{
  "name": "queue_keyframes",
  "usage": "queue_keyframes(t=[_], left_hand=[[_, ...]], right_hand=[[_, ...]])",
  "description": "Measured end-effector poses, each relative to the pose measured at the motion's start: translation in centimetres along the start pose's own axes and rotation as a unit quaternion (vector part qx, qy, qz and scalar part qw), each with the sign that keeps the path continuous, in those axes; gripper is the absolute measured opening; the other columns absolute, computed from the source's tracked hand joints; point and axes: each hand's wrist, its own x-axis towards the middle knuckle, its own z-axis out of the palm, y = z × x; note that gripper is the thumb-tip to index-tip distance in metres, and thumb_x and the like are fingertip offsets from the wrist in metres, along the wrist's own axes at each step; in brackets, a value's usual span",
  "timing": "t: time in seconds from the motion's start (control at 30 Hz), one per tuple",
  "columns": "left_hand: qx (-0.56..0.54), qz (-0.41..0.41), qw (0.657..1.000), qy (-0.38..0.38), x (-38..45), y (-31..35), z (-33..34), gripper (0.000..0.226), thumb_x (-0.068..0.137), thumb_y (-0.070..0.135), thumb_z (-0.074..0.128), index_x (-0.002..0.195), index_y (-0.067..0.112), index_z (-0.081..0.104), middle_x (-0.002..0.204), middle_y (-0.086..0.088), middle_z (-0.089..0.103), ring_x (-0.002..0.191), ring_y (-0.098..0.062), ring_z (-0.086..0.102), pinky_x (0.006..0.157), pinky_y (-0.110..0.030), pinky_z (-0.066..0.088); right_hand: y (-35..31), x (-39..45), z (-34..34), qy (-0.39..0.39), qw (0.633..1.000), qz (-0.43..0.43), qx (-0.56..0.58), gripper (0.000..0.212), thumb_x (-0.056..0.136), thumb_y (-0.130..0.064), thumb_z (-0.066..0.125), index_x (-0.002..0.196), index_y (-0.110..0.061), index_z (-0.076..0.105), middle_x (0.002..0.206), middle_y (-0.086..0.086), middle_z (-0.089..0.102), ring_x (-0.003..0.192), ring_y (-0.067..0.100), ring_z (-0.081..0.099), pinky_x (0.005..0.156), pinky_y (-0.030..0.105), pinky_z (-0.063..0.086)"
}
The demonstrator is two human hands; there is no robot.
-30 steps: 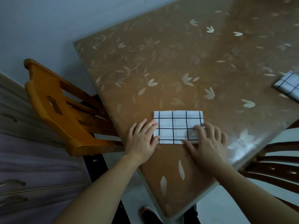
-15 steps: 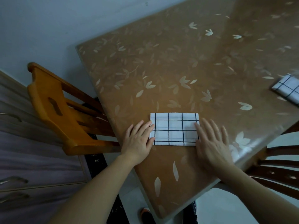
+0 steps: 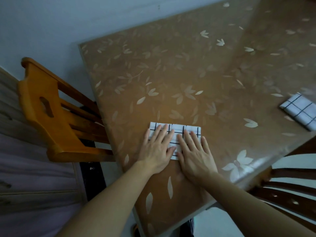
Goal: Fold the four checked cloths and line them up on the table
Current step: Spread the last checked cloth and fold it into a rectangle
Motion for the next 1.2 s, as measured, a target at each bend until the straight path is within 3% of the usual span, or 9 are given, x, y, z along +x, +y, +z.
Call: queue_keyframes(t=[0.27, 0.4, 0.57, 0.67, 0.8, 0.97, 1.07, 1.13, 1.2], left_hand=[[0.043, -0.052, 0.997, -0.042, -0.9, -4.6, -0.5, 0.072, 0.095, 0.064, 0.006, 0.151, 0.026, -0.019, 0.158, 0.01, -0.023, 0.145, -0.011, -0.022, 0.119, -0.047, -0.011], [0.052, -0.044, 0.997, -0.04, -1.0, -4.5, -0.7, 0.073, 0.095, 0.065, 0.004, 0.15, 0.024, -0.02, 0.159, 0.009, -0.023, 0.146, -0.013, -0.022, 0.118, -0.048, -0.011], [0.1, -0.054, 0.993, -0.01, -1.2, -3.8, -1.0, 0.074, 0.095, 0.063, 0.005, 0.151, 0.019, -0.017, 0.16, 0.002, -0.019, 0.147, -0.019, -0.019, 0.118, -0.051, -0.009], [0.087, -0.089, 0.992, 0.021, -1.8, -3.1, -0.7, 0.073, 0.098, 0.061, 0.012, 0.153, 0.018, -0.01, 0.162, -0.003, -0.012, 0.149, -0.021, -0.013, 0.119, -0.051, -0.007], [0.031, -0.143, 0.989, 0.023, -3.6, -2.5, 0.0, 0.07, 0.097, 0.06, 0.01, 0.153, 0.022, -0.01, 0.163, -0.003, -0.009, 0.149, -0.021, -0.009, 0.119, -0.051, -0.005], [-0.011, -0.176, 0.984, 0.036, -6.0, -2.0, 0.6, 0.078, 0.087, 0.064, -0.003, 0.153, 0.024, -0.008, 0.163, -0.003, -0.002, 0.15, -0.021, -0.003, 0.119, -0.048, -0.003], [-0.108, -0.214, 0.967, 0.086, -6.8, -1.2, -0.1, 0.072, 0.095, 0.06, 0.025, 0.155, 0.026, 0.005, 0.162, 0.003, 0.009, 0.149, -0.018, 0.005, 0.119, -0.041, 0.004], [-0.211, -0.219, 0.944, 0.13, -7.0, -0.3, -0.7, 0.071, 0.094, 0.052, 0.047, 0.153, 0.029, 0.016, 0.158, 0.007, 0.023, 0.145, -0.015, 0.017, 0.119, -0.039, 0.015], [-0.353, -0.236, 0.89, 0.165, -6.7, 0.7, -1.5, 0.074, 0.088, 0.05, 0.06, 0.15, 0.031, 0.024, 0.149, 0.009, 0.037, 0.132, -0.009, 0.038, 0.112, -0.038, 0.036]], right_hand=[[0.3, -0.1, -0.1, -0.008, 1.0, -0.012, 0.011, 0.06, 0.098, -0.046, 0.019, 0.151, -0.018, 0.026, 0.159, 0.008, 0.021, 0.147, 0.027, 0.018, 0.117, 0.052, 0.012], [0.4, 1.3, -2.3, -0.005, 0.999, -0.019, 0.03, 0.053, 0.094, -0.044, 0.035, 0.143, -0.023, 0.036, 0.152, 0.002, 0.033, 0.142, 0.022, 0.026, 0.115, 0.052, 0.005], [0.6, 5.9, -5.2, -0.04, 0.999, -0.018, 0.025, 0.056, 0.091, -0.039, 0.049, 0.142, -0.023, 0.034, 0.145, -0.001, 0.038, 0.135, 0.021, 0.033, 0.111, 0.049, 0.02], [-0.1, 8.3, -6.4, -0.104, 0.993, 0.035, 0.049, 0.054, 0.082, -0.037, 0.06, 0.13, -0.022, 0.042, 0.122, 0.002, 0.052, 0.117, 0.026, 0.048, 0.105, 0.049, 0.028], [-0.6, 9.4, -6.5, -0.157, 0.98, 0.077, 0.094, 0.041, 0.081, -0.035, 0.059, 0.116, -0.019, 0.046, 0.096, -0.002, 0.062, 0.096, 0.024, 0.057, 0.101, 0.05, 0.029], [-0.5, 8.4, -6.7, -0.152, 0.982, 0.079, 0.084, 0.036, 0.081, -0.038, 0.06, 0.116, -0.027, 0.057, 0.115, 0.001, 0.057, 0.112, 0.024, 0.05, 0.102, 0.047, 0.03], [-0.1, 7.8, -7.7, -0.15, 0.976, 0.073, 0.141, 0.007, 0.083, -0.032, 0.06, 0.089, -0.029, 0.061, 0.083, -0.005, 0.062, 0.083, 0.015, 0.056, 0.099, 0.045, 0.034], [0.4, 7.4, -8.9, -0.174, 0.954, 0.077, 0.23, 0.008, 0.084, -0.026, 0.062, 0.081, -0.019, 0.06, 0.07, -0.002, 0.058, 0.064, 0.013, 0.052, 0.073, 0.031, 0.044], [1.0, 6.8, -10.1, -0.185, 0.922, 0.087, 0.33, 0.007, 0.084, -0.021, 0.065, 0.083, -0.015, 0.063, 0.074, 0.002, 0.062, 0.064, 0.015, 0.057, 0.058, 0.025, 0.044]])
